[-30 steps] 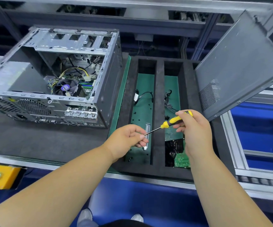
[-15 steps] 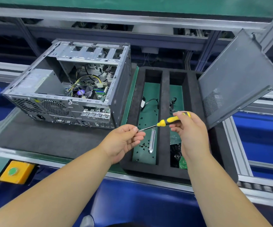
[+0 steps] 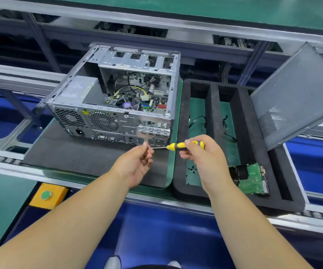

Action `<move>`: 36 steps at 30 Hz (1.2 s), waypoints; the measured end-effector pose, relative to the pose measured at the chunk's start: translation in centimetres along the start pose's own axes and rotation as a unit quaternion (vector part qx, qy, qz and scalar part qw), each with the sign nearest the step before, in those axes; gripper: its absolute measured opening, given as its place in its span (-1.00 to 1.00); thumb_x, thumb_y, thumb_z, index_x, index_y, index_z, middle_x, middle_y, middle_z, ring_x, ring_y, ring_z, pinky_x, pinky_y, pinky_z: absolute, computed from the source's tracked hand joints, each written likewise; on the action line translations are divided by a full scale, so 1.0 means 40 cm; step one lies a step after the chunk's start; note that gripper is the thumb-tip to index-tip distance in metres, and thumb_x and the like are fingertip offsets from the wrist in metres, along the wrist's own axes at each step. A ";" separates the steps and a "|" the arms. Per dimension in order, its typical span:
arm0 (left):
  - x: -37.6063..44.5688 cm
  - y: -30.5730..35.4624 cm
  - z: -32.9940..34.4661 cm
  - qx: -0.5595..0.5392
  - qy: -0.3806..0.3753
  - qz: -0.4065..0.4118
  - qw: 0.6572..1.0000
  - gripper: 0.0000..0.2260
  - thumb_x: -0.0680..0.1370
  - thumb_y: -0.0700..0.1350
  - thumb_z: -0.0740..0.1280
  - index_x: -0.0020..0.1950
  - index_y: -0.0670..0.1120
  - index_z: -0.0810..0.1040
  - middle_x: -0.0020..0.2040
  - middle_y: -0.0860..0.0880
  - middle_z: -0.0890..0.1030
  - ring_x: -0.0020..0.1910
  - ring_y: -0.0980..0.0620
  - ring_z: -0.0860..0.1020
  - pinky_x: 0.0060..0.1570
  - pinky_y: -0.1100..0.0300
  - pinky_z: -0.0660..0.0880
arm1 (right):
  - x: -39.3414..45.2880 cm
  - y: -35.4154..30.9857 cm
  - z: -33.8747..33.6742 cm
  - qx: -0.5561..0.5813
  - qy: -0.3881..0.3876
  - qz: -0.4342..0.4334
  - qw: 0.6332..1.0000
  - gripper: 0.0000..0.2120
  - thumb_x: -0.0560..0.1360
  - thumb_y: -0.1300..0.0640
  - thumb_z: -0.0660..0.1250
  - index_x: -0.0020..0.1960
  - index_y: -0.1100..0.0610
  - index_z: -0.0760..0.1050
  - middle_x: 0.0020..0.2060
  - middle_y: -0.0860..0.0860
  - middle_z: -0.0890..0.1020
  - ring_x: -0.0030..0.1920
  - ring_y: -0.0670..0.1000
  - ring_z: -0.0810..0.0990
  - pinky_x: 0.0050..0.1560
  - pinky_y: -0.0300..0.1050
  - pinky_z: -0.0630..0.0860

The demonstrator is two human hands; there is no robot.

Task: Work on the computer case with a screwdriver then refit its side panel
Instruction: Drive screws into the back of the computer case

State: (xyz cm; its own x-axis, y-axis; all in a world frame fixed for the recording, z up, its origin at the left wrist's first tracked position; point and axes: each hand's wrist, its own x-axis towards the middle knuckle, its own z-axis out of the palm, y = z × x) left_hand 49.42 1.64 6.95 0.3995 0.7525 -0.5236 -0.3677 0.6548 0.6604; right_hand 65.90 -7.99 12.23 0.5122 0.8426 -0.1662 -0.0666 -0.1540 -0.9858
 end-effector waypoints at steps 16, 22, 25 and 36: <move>0.077 0.189 -0.209 -0.018 -0.001 -0.088 0.996 -0.86 0.60 -0.13 0.32 -0.08 -0.14 0.62 -0.40 0.06 0.53 -0.48 0.22 0.46 -0.43 0.38 0.46 | -0.114 0.107 0.415 -0.113 0.011 0.127 0.985 -0.85 0.52 0.24 0.39 0.00 0.07 0.47 -0.13 0.02 0.57 -0.37 -0.07 0.67 -0.31 -0.23 0.60; 0.110 0.201 -0.208 0.044 -0.012 -0.125 0.991 -0.83 0.61 -0.10 0.30 -0.12 -0.11 0.61 -0.49 0.09 0.47 -0.49 0.22 0.39 -0.44 0.41 0.40 | -0.131 0.117 0.482 -0.055 0.051 0.136 0.988 -0.87 0.54 0.25 0.37 0.00 0.11 0.43 -0.13 0.06 0.55 -0.37 -0.07 0.67 -0.37 -0.27 0.56; 0.120 0.201 -0.213 0.058 -0.016 -0.126 0.990 -0.82 0.61 -0.09 0.29 -0.11 -0.10 0.63 -0.49 0.08 0.45 -0.48 0.20 0.36 -0.41 0.41 0.38 | -0.133 0.121 0.502 -0.039 0.066 0.126 0.989 -0.87 0.55 0.26 0.36 -0.01 0.12 0.42 -0.14 0.05 0.55 -0.37 -0.08 0.67 -0.36 -0.28 0.56; 0.137 0.212 -0.220 0.065 -0.040 -0.125 0.989 -0.84 0.60 -0.13 0.29 -0.04 -0.14 0.65 -0.46 0.07 0.44 -0.45 0.19 0.36 -0.42 0.39 0.38 | -0.132 0.123 0.532 -0.013 0.086 0.125 0.988 -0.88 0.55 0.26 0.36 0.00 0.13 0.42 -0.07 0.11 0.59 -0.36 -0.06 0.68 -0.37 -0.31 0.53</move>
State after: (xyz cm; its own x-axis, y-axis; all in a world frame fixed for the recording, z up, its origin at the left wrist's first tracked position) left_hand 41.09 11.93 4.94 0.5319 0.5568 -0.6380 -0.1398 0.8009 0.5823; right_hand 44.64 -2.22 7.78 0.6199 0.6771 -0.3965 -0.1894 -0.3613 -0.9130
